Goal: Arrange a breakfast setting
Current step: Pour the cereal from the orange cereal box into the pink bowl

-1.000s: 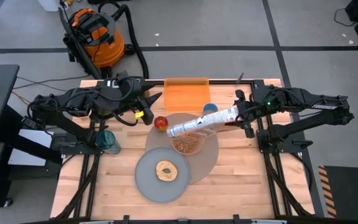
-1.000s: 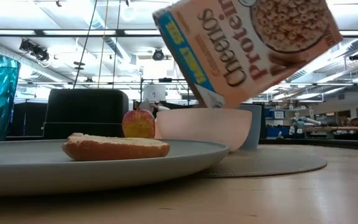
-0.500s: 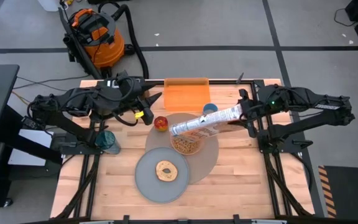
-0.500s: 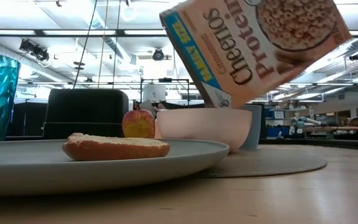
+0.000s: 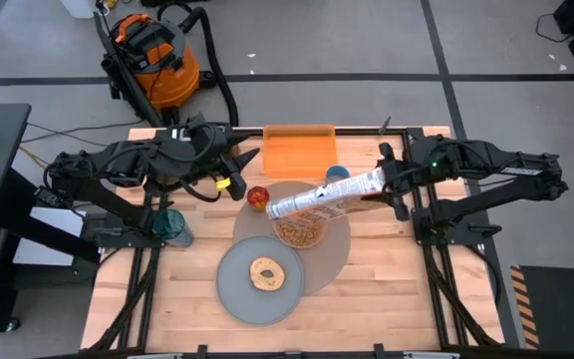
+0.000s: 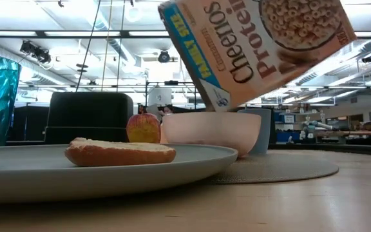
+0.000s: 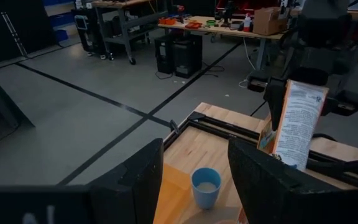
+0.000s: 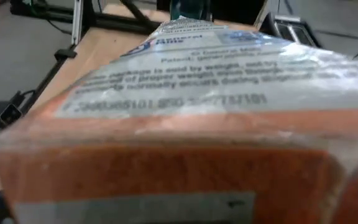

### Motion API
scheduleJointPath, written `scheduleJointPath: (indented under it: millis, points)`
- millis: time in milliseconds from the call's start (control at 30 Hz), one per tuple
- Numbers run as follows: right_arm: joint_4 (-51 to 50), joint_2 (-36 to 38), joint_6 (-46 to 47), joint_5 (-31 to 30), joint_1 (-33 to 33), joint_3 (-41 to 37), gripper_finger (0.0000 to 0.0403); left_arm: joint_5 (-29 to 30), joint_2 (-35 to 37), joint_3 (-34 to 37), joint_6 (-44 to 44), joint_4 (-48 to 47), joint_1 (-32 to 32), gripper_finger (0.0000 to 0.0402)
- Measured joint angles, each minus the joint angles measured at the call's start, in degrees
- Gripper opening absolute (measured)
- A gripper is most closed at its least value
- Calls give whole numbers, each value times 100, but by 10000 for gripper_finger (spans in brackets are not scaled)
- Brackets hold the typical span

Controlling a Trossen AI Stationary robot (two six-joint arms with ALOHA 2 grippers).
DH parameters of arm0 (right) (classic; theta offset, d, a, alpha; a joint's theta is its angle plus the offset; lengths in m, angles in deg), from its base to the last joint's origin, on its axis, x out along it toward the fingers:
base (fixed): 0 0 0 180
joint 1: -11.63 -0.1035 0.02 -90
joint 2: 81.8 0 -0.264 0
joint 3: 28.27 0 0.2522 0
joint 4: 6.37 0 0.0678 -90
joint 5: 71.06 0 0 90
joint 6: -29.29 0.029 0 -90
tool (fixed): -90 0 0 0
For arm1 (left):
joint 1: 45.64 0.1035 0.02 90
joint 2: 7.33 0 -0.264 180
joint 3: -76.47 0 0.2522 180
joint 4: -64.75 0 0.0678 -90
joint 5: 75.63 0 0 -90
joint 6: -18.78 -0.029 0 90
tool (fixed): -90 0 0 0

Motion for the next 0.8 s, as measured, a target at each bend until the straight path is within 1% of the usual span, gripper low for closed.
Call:
scheduleJointPath:
  millis: [100,167,267,367,467,533,633,733,800]
  points:
    - [-78,-63,92,-142,12,-8,204,0,0,0,2,0,2,188]
    - [71,-91,114,-3,16,-6,204,0,0,0,2,2,0,188]
    - [-23,-83,132,-76,14,-6,204,-1,0,0,2,0,2,188]
    - [0,-64,126,6,16,-2,204,0,0,0,4,2,0,188]
    - [-236,-21,161,-98,20,-6,204,-2,0,0,4,0,2,188]
    - [-188,-1,166,27,22,-6,204,-2,0,-1,5,-1,0,188]
    - [-370,81,231,-34,19,-6,204,-1,0,-2,7,1,1,188]
    - [-283,187,259,-6,22,-6,204,0,0,-2,9,2,0,188]
    - [-343,290,282,-140,20,-6,204,-1,0,-1,9,0,2,188]
